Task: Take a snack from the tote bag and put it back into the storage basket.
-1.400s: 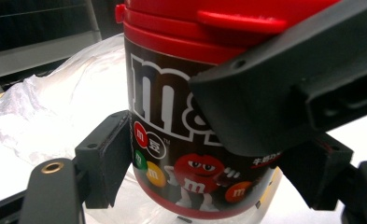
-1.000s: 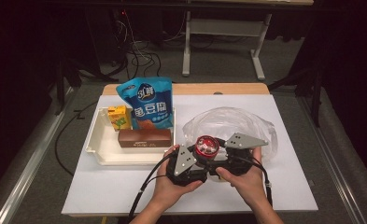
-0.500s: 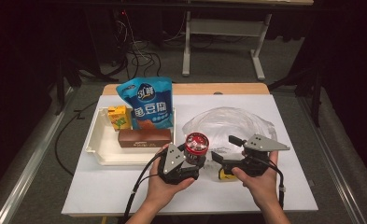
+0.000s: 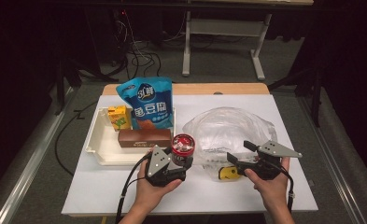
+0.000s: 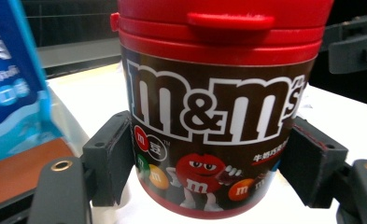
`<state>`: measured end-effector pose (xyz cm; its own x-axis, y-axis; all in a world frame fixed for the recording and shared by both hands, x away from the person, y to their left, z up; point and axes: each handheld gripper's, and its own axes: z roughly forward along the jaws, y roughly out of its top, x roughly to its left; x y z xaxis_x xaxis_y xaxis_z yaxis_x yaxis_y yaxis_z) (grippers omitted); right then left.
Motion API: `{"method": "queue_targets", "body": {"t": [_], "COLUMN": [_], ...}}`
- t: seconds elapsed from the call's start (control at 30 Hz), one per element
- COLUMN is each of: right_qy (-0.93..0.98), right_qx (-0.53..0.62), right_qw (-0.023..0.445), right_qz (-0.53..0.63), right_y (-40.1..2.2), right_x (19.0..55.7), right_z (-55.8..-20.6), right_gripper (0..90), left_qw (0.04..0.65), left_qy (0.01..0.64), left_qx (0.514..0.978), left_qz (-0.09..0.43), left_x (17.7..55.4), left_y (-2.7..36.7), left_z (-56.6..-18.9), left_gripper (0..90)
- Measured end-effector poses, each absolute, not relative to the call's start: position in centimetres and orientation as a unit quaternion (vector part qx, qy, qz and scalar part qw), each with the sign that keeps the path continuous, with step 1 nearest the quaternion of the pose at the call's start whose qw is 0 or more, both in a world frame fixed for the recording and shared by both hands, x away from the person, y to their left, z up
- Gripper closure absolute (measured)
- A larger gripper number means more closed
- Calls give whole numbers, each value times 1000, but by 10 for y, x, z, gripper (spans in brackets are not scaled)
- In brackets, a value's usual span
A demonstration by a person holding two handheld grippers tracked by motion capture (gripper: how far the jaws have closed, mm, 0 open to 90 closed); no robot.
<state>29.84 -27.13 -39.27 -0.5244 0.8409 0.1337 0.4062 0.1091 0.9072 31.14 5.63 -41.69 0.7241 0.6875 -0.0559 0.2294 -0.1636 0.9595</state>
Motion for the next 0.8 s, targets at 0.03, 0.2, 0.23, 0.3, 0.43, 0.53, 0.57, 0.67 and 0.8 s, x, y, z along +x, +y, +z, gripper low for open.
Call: {"method": "queue_targets", "body": {"t": [0.03, 0.2, 0.23, 0.3, 0.43, 0.53, 0.57, 0.67, 0.8], "right_qy": [712, 708, 709, 710, 709, 710, 708, 704, 693], "right_qx": [439, 445, 443, 441, 442, 446, 449, 457, 464], "right_qw": [216, 218, 220, 224, 232, 232, 230, 227, 228], "right_qz": [504, 503, 502, 501, 499, 493, 494, 495, 502], "right_y": [-273, -280, -282, -285, -296, -304, -307, -314, -320], "right_x": [298, 294, 293, 291, 286, 284, 283, 281, 281], "right_z": [-394, -395, -395, -396, -400, -405, -407, -411, -411], "right_gripper": [192, 165, 161, 156, 147, 136, 136, 133, 133], "left_qw": [569, 570, 569, 566, 564, 561, 559, 559, 553], "left_qy": [313, 328, 331, 336, 343, 350, 354, 365, 383], "left_qx": [733, 723, 722, 721, 717, 713, 712, 705, 696], "left_qz": [204, 211, 213, 218, 224, 232, 235, 241, 252], "left_x": [311, 313, 313, 314, 315, 316, 317, 320, 324], "left_y": [60, 78, 81, 87, 97, 107, 112, 123, 134], "left_z": [-417, -418, -419, -420, -421, -421, -421, -422, -428], "left_gripper": [268, 268, 268, 268, 268, 268, 268, 268, 267]}}
